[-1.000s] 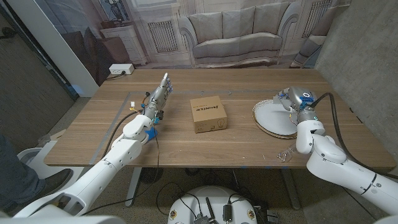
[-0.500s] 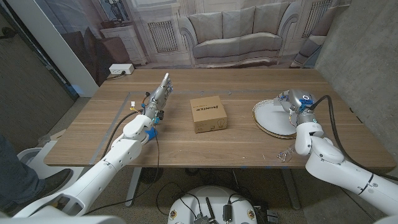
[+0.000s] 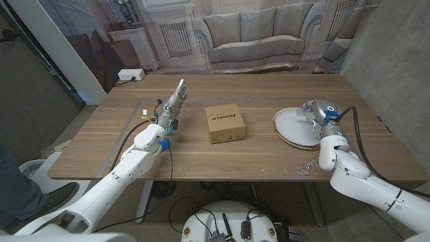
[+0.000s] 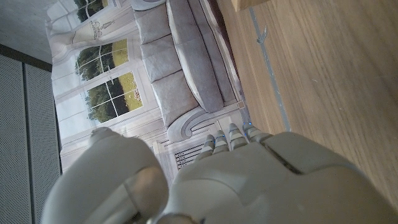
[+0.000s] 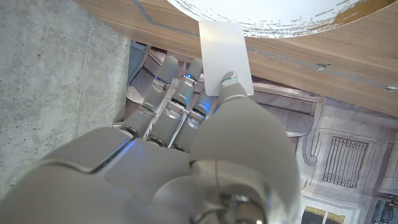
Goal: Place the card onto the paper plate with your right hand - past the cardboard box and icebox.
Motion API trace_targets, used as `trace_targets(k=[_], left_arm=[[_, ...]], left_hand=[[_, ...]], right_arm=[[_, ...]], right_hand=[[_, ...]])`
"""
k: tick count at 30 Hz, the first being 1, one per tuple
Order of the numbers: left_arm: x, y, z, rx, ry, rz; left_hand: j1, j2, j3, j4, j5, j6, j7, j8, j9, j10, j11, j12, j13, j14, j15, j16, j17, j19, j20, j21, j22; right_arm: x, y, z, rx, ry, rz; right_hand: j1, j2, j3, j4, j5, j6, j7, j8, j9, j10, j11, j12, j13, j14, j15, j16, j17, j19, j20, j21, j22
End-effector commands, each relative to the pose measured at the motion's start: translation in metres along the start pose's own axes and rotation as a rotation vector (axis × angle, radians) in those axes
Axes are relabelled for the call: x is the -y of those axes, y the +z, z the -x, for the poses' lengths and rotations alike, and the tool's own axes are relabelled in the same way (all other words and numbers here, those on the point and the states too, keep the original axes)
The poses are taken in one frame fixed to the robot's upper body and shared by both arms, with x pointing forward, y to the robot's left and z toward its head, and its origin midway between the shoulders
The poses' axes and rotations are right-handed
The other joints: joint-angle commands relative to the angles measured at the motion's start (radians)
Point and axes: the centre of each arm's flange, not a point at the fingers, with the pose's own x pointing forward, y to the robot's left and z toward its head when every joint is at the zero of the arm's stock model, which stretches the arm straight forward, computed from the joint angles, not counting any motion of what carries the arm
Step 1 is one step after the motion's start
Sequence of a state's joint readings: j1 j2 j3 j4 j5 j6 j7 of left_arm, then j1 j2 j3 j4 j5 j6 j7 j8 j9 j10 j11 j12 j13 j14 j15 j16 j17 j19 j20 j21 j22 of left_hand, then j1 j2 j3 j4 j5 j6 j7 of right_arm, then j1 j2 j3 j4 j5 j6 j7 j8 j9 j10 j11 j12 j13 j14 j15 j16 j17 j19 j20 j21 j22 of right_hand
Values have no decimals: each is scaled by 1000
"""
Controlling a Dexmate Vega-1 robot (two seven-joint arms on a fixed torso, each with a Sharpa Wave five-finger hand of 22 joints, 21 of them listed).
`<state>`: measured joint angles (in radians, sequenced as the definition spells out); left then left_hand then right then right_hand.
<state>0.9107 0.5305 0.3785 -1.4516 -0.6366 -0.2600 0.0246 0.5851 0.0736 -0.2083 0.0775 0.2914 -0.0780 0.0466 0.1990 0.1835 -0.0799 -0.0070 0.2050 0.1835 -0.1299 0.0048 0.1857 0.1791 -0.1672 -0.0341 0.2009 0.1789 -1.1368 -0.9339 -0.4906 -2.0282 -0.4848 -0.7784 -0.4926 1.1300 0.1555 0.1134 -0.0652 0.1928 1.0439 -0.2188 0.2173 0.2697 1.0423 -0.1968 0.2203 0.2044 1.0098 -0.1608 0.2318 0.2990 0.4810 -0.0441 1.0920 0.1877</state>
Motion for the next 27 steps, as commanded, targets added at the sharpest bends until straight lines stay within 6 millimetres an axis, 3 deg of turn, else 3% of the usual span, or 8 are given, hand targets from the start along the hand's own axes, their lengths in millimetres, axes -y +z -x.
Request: trace_targets(k=[1, 15, 27], left_arm=[[3, -1, 1, -1, 3, 0], [4, -3, -1, -6, -1, 1], [1, -6, -1, -9, -1, 8]], left_hand=[[-1, 5, -8, -3, -2, -8, 2, -4, 3, -8, 2, -2, 5, -6, 0, 2, 4, -3, -21, -1, 3], [0, 6, -10, -3, -2, -8, 2, -4, 3, -8, 1, -2, 5, -6, -1, 2, 4, -3, -21, -1, 3], [1, 7, -12, -3, -2, -8, 2, -4, 3, -8, 0, -2, 5, -6, 0, 2, 4, -3, -21, -1, 3]], right_arm=[[-9, -5, 1, -12, 1, 16], [-17, -8, 3, -22, 15, 19], [-20, -2, 6, -20, 26, 35]], right_hand=[[10, -1, 11, -1, -3, -11, 2, -7, 2, -11, 0, -5, 3, -9, -73, 0, 6, -4, -154, 5, 1], [1, -13, 17, -5, -4, -46, 1, -6, 2, -47, -1, -6, 4, -30, -72, -5, 7, -30, -153, 18, 1], [-14, -33, -1, -10, 5, -65, -1, -3, -1, -76, -3, -3, 4, -57, -69, -7, 4, -43, -151, 13, -3]])
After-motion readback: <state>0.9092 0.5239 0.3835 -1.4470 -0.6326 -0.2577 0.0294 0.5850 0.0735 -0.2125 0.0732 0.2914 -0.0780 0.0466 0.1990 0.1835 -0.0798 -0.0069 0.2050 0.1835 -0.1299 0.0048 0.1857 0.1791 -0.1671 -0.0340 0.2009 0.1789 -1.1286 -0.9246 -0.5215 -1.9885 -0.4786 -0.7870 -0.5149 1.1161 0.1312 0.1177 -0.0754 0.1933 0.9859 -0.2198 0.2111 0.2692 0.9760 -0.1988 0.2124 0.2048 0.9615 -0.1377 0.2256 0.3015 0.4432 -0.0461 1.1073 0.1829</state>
